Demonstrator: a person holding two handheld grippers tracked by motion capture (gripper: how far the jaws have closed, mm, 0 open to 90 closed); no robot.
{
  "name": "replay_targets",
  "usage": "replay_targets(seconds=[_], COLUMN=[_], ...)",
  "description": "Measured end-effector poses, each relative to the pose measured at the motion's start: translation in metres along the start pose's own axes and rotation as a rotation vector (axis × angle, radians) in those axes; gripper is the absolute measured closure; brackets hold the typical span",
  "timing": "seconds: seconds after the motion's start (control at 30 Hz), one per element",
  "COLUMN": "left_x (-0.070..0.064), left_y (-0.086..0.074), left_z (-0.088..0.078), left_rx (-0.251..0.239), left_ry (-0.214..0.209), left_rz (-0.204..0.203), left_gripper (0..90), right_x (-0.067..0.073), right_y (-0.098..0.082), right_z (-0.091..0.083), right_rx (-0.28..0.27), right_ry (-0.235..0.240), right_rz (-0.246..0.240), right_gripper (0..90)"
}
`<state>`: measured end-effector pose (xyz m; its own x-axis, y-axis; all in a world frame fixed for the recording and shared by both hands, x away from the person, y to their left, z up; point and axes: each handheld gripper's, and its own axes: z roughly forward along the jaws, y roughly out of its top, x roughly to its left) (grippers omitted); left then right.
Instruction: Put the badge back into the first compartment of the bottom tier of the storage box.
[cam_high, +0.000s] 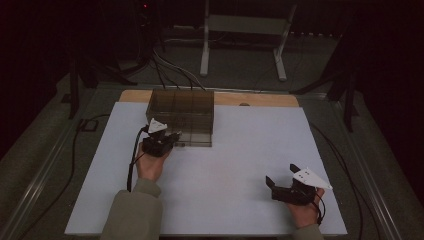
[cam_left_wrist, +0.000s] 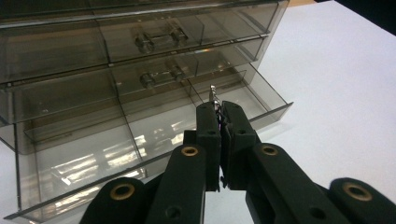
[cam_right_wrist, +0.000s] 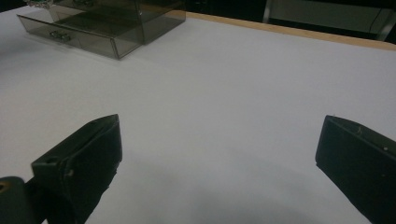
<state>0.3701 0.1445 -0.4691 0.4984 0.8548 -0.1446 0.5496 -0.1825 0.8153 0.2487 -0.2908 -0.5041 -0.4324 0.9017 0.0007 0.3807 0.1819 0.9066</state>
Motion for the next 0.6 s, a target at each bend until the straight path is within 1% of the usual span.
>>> replay_targets(seconds=[0.33,0.6], left_x=[0.007,0.013], left_y=[0.005,0.005], left_z=[-0.002,-0.002], left_rx=[0.002,0.006], left_ry=[0.026,0.038], left_rz=[0.005,-0.006], left_gripper=[88.4,88.4], right_x=[0.000,0.000], right_y=[0.000,0.000], right_z=[0.000,0.001], right_rx=[0.000,0.001], right_ry=[0.000,0.001], right_rz=[0.000,0.000], right_gripper=[0.9,0.9])
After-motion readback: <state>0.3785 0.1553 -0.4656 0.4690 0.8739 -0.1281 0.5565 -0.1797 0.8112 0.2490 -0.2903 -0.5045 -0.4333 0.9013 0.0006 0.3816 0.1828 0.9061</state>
